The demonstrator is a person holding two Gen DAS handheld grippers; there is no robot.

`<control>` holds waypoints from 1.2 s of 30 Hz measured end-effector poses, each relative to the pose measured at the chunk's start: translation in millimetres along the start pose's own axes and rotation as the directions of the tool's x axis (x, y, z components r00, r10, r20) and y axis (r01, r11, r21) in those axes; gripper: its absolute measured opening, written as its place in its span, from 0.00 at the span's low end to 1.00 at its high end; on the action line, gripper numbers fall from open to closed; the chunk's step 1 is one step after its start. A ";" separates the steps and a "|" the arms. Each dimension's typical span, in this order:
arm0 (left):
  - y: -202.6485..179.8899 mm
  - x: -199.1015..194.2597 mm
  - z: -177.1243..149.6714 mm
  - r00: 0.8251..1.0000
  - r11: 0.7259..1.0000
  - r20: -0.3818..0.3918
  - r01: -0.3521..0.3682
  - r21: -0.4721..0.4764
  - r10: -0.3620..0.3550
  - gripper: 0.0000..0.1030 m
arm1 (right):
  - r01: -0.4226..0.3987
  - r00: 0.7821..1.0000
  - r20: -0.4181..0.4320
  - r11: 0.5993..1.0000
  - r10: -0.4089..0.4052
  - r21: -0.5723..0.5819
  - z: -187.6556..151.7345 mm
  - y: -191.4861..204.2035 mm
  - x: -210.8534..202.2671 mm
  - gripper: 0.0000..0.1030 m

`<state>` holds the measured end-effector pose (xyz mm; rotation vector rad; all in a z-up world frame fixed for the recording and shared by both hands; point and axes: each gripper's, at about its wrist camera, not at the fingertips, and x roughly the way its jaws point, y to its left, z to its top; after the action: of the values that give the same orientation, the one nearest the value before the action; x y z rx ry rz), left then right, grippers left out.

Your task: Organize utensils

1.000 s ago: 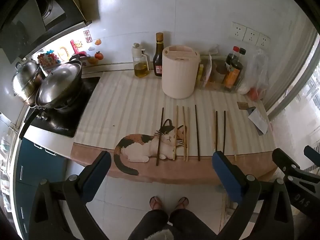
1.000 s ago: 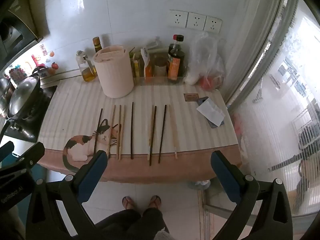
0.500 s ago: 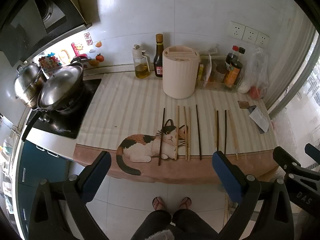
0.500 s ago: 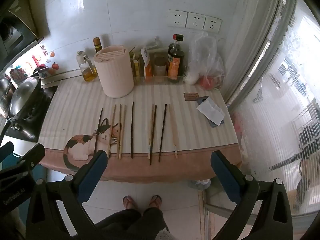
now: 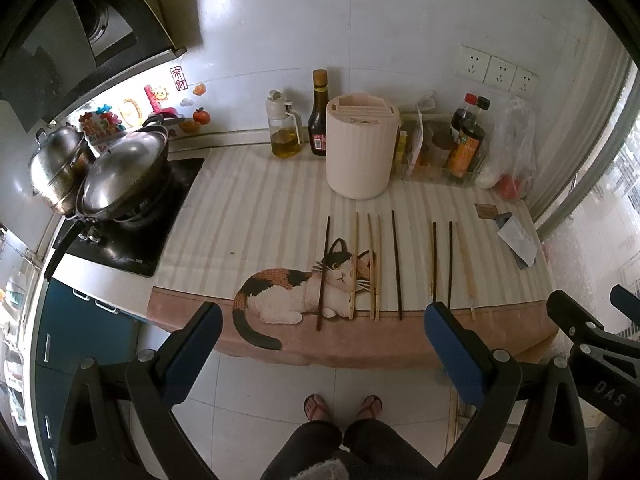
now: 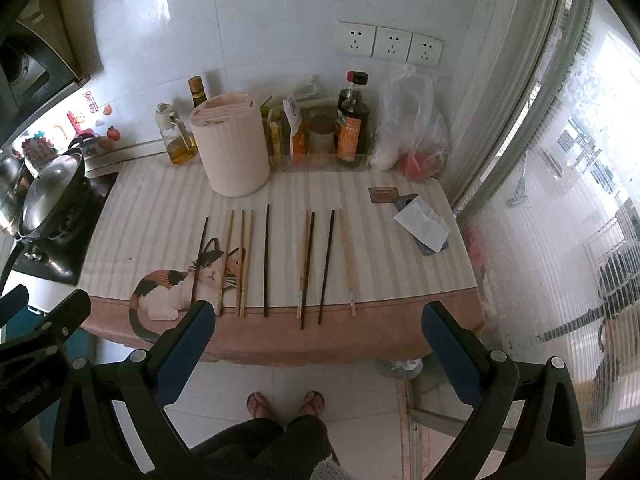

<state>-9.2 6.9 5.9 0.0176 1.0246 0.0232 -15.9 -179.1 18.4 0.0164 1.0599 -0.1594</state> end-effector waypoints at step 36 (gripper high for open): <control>0.4 -1.9 9.2 1.000 1.000 0.009 -0.002 -0.001 0.002 1.00 | 0.002 1.000 0.004 1.000 -0.002 -0.009 13.4 1.3 1.9 1.00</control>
<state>-2.3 7.2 12.3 0.0173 1.0156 0.0256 -3.2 -179.3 23.3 0.0070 1.0569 -0.1562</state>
